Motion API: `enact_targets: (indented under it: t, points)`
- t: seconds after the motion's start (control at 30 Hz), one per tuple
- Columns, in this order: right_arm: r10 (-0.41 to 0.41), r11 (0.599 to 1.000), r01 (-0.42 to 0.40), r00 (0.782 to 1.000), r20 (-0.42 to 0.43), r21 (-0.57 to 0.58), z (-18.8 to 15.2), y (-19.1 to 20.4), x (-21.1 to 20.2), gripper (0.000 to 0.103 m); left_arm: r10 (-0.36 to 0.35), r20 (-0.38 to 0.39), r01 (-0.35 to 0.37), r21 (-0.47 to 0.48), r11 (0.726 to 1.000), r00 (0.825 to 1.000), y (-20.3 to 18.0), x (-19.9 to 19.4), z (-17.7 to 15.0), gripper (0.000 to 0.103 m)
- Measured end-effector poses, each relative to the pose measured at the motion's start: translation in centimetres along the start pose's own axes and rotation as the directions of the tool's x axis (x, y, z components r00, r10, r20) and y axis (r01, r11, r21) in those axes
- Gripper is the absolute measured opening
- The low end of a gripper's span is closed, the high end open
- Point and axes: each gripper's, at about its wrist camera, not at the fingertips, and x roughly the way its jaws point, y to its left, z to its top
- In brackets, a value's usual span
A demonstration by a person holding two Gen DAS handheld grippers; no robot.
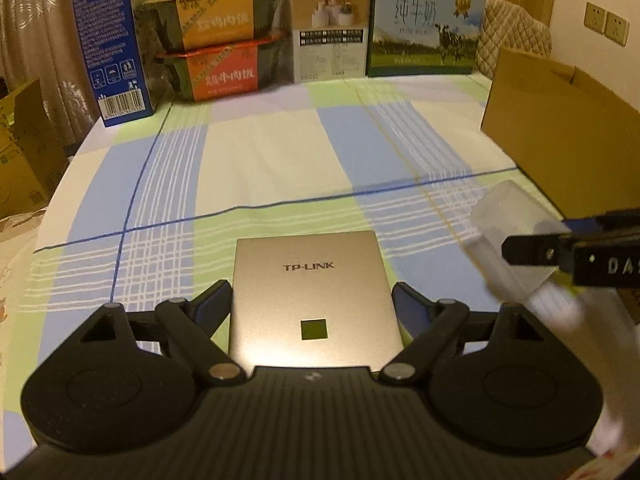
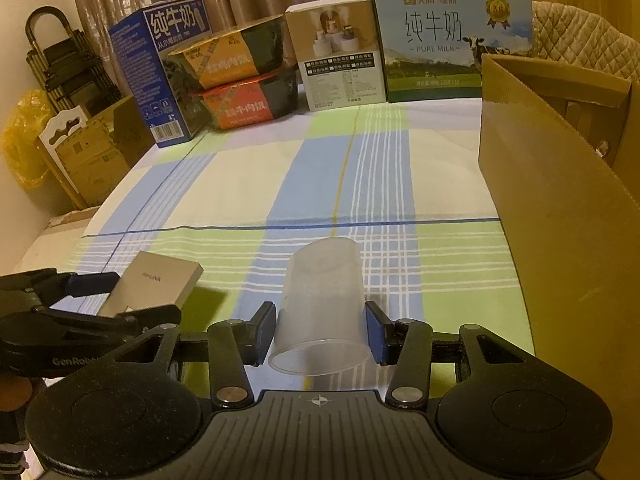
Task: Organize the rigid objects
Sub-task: 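Carry the router and the clear cup over the cardboard box with both tools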
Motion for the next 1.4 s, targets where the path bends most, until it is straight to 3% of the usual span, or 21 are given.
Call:
enact_targets:
  t: [0.8, 1.4]
  points:
    - [-0.020, 0.998, 0.024, 0.998, 0.068, -0.052, -0.1, 1.1, -8.0, 0.044, 0.029, 0.053, -0.026, -0.052, 0.998, 0.998, -3.3, -7.3, 1.3, 0.084]
    - [-0.028, 0.999, 0.032, 0.989, 0.146, -0.030, 1.3, 0.3, -15.8, 0.044, 0.008, 0.095, -0.007, -0.015, 1.000, 0.995, -8.1, -12.8, 3.3, 0.084]
